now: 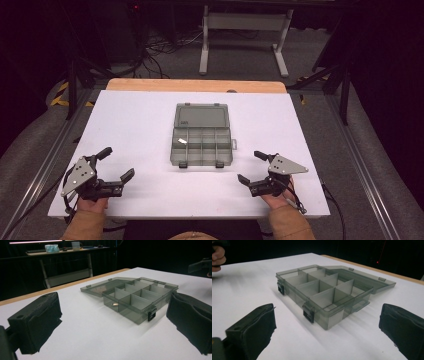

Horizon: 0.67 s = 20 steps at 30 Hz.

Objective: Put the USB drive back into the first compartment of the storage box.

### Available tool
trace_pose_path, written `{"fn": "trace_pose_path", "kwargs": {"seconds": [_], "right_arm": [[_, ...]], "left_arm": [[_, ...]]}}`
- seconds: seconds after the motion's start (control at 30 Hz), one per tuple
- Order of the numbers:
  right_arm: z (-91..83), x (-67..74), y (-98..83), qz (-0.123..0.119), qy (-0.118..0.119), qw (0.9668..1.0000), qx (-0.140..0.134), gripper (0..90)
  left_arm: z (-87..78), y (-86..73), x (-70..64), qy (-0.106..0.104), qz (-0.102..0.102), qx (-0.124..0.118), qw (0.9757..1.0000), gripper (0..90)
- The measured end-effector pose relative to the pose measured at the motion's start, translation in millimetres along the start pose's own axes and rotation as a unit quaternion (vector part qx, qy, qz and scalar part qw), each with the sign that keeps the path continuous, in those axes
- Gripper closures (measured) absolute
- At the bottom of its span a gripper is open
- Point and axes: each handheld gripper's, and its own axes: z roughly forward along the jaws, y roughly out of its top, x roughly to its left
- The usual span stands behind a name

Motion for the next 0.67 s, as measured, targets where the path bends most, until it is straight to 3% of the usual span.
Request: {"fn": "trace_pose_path", "kwargs": {"seconds": [0.23, 0.67], "right_arm": [[2.0, 0.4, -3.8, 0.004, -0.003, 1.0, 0.003, 1.2], [-1.4, 0.6, -2.0, 0.003, -0.004, 0.9999, -0.016, 1.1]], "left_arm": [[-0.2, -0.8, 2.1, 0.001, -0.007, -0.003, 1.0, 0.3], [-0.2, -1.2, 2.7, 0.002, -0.01, -0.003, 0.9999, 0.3]]}}
